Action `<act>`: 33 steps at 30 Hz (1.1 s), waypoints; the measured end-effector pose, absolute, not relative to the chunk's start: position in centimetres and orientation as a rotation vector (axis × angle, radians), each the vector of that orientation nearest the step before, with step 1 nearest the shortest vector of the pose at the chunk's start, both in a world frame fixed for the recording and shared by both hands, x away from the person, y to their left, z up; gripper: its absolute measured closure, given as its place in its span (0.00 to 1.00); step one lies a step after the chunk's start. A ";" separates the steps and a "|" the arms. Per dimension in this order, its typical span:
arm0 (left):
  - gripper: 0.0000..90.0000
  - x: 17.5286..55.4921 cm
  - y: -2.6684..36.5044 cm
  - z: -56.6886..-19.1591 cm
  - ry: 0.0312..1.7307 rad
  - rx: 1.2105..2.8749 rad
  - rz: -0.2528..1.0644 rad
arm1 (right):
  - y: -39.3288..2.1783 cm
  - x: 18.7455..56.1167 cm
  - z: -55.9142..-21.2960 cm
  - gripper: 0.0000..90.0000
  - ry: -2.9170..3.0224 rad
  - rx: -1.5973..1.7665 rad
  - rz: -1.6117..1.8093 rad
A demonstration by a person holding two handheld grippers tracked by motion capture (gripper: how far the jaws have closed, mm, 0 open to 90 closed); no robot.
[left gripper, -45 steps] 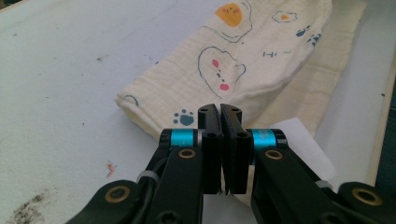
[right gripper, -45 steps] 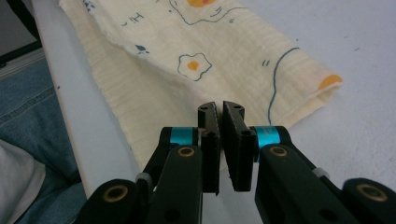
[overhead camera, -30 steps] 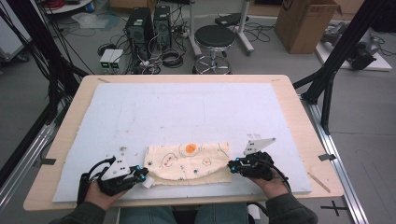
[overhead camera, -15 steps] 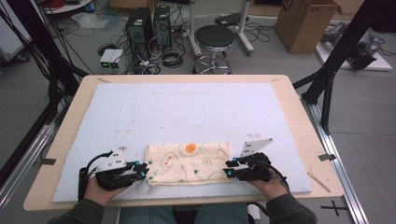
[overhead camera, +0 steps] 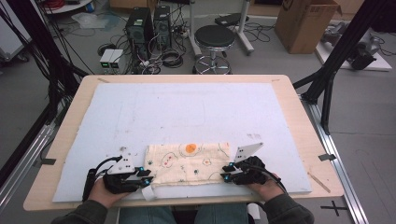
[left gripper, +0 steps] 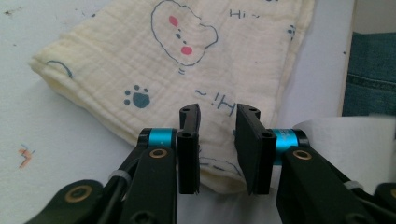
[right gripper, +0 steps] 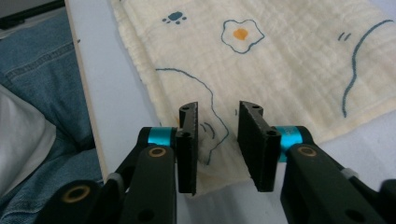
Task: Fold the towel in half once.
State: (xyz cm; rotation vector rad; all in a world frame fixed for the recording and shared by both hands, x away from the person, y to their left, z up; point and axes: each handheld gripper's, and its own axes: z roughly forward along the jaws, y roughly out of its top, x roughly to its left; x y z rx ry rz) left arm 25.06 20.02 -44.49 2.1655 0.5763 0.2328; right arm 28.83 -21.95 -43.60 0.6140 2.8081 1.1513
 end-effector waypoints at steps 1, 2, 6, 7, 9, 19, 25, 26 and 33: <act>0.83 25.0 20.0 -44.5 0.568 2.168 0.229 | -21.9 28.8 -43.6 0.79 2.809 0.613 1.146; 0.86 25.0 20.0 -44.5 0.564 2.170 0.231 | -21.9 28.8 -43.6 0.81 2.807 0.615 1.139; 0.95 24.9 19.9 -44.6 0.561 2.166 0.231 | -21.9 28.8 -43.6 0.92 2.820 0.623 1.150; 0.95 24.9 19.9 -44.6 0.559 2.169 0.234 | -21.9 28.8 -43.6 0.93 2.824 0.627 1.148; 0.96 24.9 19.9 -44.5 0.556 2.171 0.239 | -21.8 28.9 -43.5 0.95 2.828 0.631 1.148; 0.97 24.7 20.3 -43.7 0.547 2.121 0.271 | -22.6 28.9 -42.6 0.96 2.768 0.647 1.260; 0.97 24.6 20.4 -43.5 0.548 2.111 0.275 | -22.6 28.7 -42.4 0.96 2.762 0.651 1.290; 0.97 24.6 20.4 -43.6 0.544 2.112 0.277 | -22.6 28.8 -42.5 0.96 2.764 0.645 1.283; 0.97 24.6 20.4 -43.5 0.541 2.117 0.268 | -22.6 28.8 -42.5 0.96 2.776 0.650 1.302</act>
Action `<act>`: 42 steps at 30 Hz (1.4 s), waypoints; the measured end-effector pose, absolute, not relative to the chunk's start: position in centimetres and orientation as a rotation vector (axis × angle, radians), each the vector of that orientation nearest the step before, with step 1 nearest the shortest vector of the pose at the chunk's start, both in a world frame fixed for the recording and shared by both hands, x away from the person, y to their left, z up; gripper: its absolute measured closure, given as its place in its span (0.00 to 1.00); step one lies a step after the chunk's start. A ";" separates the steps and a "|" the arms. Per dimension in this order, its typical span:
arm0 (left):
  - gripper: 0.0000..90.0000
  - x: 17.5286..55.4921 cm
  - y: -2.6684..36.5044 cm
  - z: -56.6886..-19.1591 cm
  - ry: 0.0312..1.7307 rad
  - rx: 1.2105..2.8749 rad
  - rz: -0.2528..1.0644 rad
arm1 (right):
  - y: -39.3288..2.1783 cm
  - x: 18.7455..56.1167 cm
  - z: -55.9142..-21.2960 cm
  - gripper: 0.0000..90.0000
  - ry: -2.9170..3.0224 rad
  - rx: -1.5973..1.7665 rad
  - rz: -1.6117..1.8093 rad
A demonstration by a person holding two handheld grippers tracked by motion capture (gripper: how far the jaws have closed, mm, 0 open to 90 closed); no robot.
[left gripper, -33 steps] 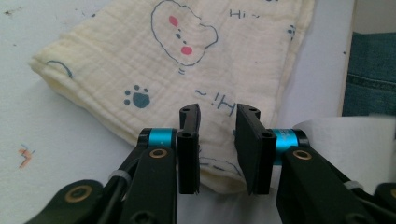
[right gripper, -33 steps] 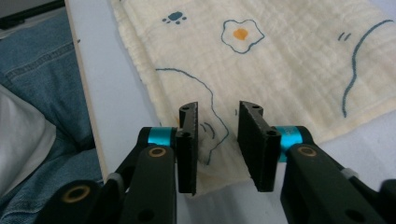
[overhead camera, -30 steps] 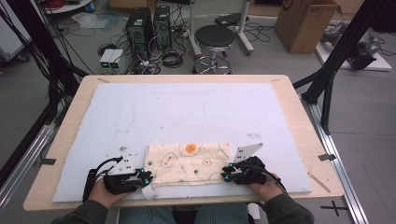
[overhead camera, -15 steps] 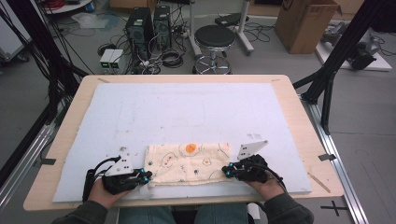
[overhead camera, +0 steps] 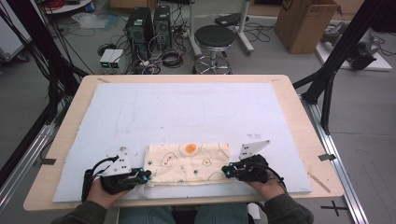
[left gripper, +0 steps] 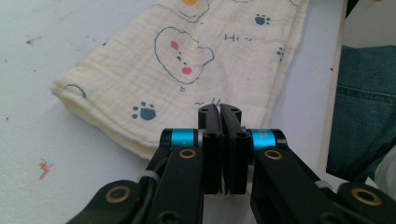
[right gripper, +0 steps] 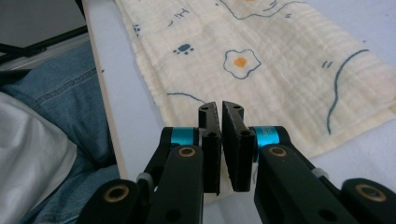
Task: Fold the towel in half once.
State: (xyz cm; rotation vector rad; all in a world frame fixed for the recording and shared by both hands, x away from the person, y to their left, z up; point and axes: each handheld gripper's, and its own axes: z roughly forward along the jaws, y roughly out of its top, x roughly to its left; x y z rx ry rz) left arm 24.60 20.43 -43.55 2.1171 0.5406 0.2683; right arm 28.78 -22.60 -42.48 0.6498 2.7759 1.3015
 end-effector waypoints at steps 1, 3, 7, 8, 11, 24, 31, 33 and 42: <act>0.97 24.6 20.4 -43.6 0.539 2.118 0.268 | -22.5 28.8 -42.5 0.96 2.777 0.643 1.297; 0.97 24.6 20.5 -43.5 0.539 2.119 0.274 | -22.4 28.7 -42.5 0.92 2.786 0.623 1.286; 0.96 24.5 20.6 -43.6 0.549 2.113 0.274 | -22.3 27.9 -42.7 0.80 2.826 0.549 1.258; 0.95 24.5 20.6 -43.6 0.549 2.113 0.269 | -22.3 27.8 -42.8 0.80 2.830 0.543 1.228; 0.90 24.6 20.5 -43.8 0.561 2.121 0.259 | -22.2 27.7 -43.2 0.80 2.844 0.539 1.146; 0.93 24.6 20.3 -44.2 0.561 2.164 0.250 | -22.5 28.1 -42.7 0.95 2.820 0.583 1.206; 0.96 24.7 20.2 -44.3 0.571 2.167 0.254 | -22.5 27.7 -42.0 0.95 2.788 0.572 1.279; 0.96 24.7 20.2 -44.3 0.571 2.167 0.252 | -22.5 27.6 -42.0 0.95 2.782 0.568 1.288; 0.96 24.7 20.2 -44.3 0.565 2.171 0.259 | -22.8 26.7 -41.6 0.95 2.780 0.550 1.315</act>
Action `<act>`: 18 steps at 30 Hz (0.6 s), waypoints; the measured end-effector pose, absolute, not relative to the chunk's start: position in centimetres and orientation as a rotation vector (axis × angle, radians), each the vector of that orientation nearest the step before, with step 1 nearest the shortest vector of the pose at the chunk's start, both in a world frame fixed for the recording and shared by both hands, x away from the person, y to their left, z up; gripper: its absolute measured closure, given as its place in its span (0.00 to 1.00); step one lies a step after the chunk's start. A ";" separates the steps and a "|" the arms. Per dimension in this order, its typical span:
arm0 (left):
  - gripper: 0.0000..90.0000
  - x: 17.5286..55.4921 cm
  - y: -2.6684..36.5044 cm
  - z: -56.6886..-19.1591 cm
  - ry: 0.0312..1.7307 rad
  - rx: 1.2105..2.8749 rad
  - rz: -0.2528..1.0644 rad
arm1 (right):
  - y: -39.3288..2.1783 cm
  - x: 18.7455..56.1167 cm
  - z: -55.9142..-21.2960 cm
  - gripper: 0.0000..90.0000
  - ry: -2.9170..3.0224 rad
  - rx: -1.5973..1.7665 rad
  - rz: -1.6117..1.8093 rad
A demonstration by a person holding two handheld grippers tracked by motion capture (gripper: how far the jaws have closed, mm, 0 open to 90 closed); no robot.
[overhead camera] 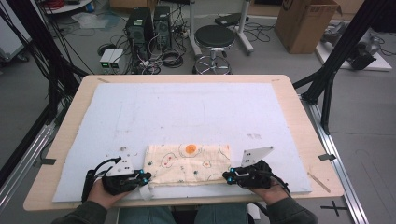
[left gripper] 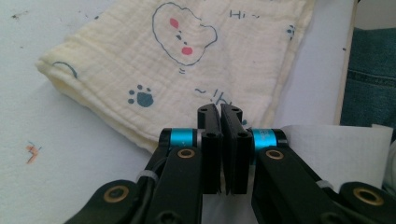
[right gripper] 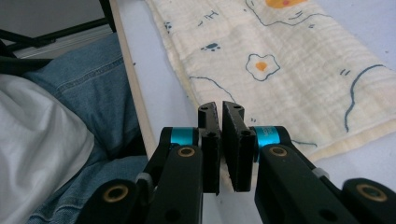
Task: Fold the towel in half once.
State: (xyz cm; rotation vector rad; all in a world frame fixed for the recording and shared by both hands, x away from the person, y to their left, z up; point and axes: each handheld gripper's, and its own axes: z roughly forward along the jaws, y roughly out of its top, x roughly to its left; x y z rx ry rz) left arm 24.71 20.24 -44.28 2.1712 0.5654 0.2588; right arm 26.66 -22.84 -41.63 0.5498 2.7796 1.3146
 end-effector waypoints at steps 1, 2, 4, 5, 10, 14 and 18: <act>0.96 24.7 20.2 -44.3 0.567 2.172 0.256 | -22.9 26.6 -41.7 0.95 2.783 0.553 1.317; 0.96 24.7 20.2 -44.3 0.568 2.169 0.253 | -22.9 26.6 -41.7 0.95 2.783 0.546 1.317; 0.96 24.7 20.3 -44.3 0.568 2.169 0.253 | -22.9 26.4 -41.9 0.95 2.799 0.551 1.311; 0.96 24.7 20.2 -44.3 0.574 2.167 0.252 | -22.8 26.4 -42.1 0.95 2.810 0.539 1.300; 0.93 24.7 20.4 -44.2 0.572 2.162 0.249 | -22.6 26.3 -42.7 0.82 2.863 0.544 1.239; 0.82 24.8 20.8 -43.4 0.602 2.081 0.217 | -22.6 26.6 -42.2 0.73 2.830 0.577 1.320; 0.75 25.2 20.7 -42.9 0.627 2.052 0.244 | -22.7 27.5 -41.7 0.72 2.785 0.627 1.337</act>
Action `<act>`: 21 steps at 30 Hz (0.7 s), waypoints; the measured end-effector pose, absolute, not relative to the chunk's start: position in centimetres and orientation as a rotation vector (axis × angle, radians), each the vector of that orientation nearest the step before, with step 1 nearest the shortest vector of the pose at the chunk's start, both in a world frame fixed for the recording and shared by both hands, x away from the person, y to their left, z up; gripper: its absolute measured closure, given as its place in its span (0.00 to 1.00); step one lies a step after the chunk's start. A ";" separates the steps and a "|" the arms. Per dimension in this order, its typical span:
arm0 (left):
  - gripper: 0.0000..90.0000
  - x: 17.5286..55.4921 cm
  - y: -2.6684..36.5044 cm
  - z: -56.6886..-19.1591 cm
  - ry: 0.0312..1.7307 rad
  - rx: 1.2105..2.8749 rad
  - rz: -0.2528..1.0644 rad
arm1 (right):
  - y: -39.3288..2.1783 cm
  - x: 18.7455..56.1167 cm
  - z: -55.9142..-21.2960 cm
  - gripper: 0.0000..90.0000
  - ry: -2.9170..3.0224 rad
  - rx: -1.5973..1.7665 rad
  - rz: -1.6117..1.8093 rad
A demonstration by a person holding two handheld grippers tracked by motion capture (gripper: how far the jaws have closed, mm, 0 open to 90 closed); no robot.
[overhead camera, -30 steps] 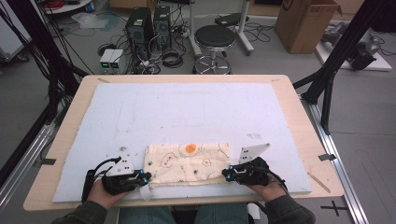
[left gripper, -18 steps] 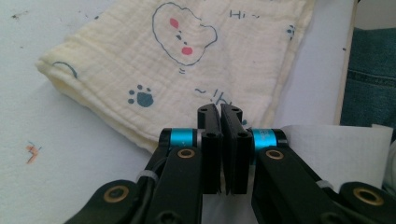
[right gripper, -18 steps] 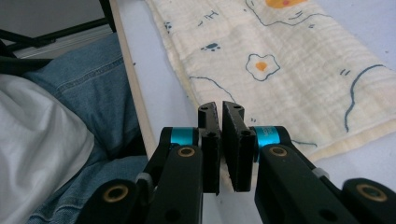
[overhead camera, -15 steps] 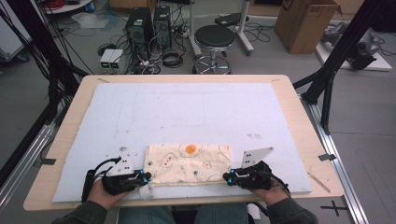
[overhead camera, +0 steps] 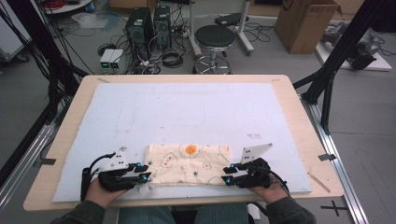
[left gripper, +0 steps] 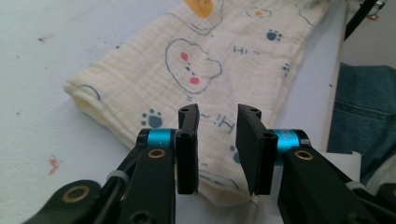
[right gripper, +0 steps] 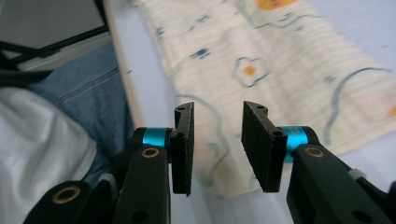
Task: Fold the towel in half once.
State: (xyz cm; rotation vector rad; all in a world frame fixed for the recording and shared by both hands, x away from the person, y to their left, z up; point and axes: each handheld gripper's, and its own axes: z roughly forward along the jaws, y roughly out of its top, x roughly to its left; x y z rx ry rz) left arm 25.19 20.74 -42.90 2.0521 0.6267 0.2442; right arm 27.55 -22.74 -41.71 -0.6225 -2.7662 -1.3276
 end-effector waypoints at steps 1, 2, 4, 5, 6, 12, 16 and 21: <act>0.75 25.4 20.6 -42.8 0.630 2.048 0.245 | -22.8 27.9 -41.6 0.72 -2.768 -0.648 -1.331; 0.75 25.6 20.5 -42.8 0.634 2.045 0.252 | -22.7 28.4 -41.4 0.73 -2.762 -0.669 -1.333; 0.77 26.0 20.1 -42.6 0.637 2.046 0.264 | -22.5 29.4 -41.2 0.77 -2.760 -0.698 -1.340; 0.78 26.2 20.0 -42.5 0.640 2.049 0.276 | -22.3 29.9 -41.0 0.81 -2.759 -0.712 -1.340; 0.81 26.5 19.7 -42.4 0.648 2.046 0.279 | -22.0 30.5 -40.9 0.84 -2.752 -0.720 -1.348; 0.96 28.7 18.1 -42.2 0.671 2.072 0.318 | -19.2 33.9 -40.4 0.95 -2.701 -0.769 -1.338; 0.98 30.4 17.2 -42.5 0.694 2.096 0.356 | -16.6 35.4 -40.7 0.97 -2.720 -0.759 -1.313; 0.99 31.9 17.0 -43.2 0.757 2.125 0.383 | -14.0 37.0 -41.8 0.98 -2.743 -0.789 -1.249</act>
